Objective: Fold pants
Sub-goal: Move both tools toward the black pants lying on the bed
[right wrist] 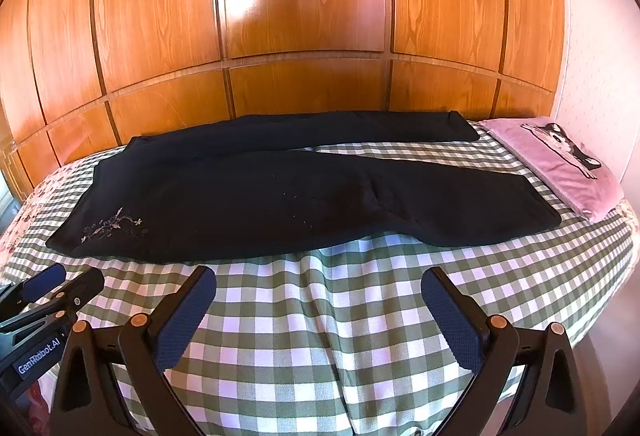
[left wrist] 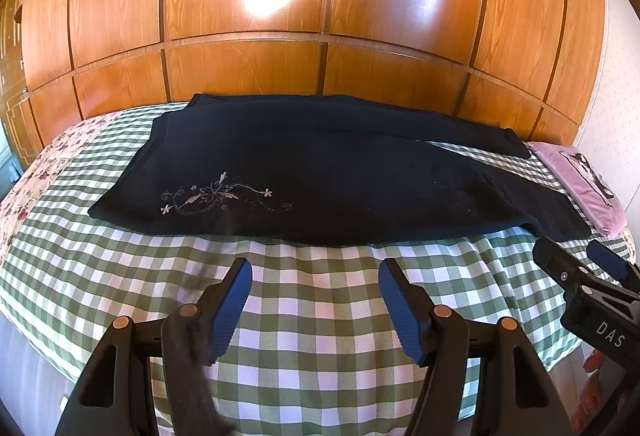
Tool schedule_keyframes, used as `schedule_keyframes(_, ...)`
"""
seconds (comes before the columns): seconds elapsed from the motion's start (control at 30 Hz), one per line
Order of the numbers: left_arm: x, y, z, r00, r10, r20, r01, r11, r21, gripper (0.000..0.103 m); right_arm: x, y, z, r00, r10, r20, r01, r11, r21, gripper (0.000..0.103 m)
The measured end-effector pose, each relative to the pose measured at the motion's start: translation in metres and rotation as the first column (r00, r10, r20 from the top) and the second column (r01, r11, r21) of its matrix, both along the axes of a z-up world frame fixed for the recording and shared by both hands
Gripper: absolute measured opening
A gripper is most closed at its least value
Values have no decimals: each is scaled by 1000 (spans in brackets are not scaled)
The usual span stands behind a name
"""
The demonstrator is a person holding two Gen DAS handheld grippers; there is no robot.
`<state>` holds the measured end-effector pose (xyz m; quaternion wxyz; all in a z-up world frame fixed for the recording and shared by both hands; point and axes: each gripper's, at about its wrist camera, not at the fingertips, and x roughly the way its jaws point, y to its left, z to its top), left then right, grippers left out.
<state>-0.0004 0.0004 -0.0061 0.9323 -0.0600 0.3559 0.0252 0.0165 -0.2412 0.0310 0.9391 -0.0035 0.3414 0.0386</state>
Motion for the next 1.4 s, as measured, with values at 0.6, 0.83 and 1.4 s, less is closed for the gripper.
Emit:
schedule_keyframes(0.6,2,1,-3,1000,-3,1,3,1000,-6,67,1,2,-3,1000,6,-10,-6,1000,-6,103)
schedule_keyframes(0.83,3,0,-4,1000,-2,1,2,1000,3,67,1,3,-3,1000,8,-9,-8,1000,-8,103)
schedule_keyframes(1.4,24,50,-30,994,43,-103,-65,971,-228,67,25,-28,-16,999,22,-44,-17,993,116,103)
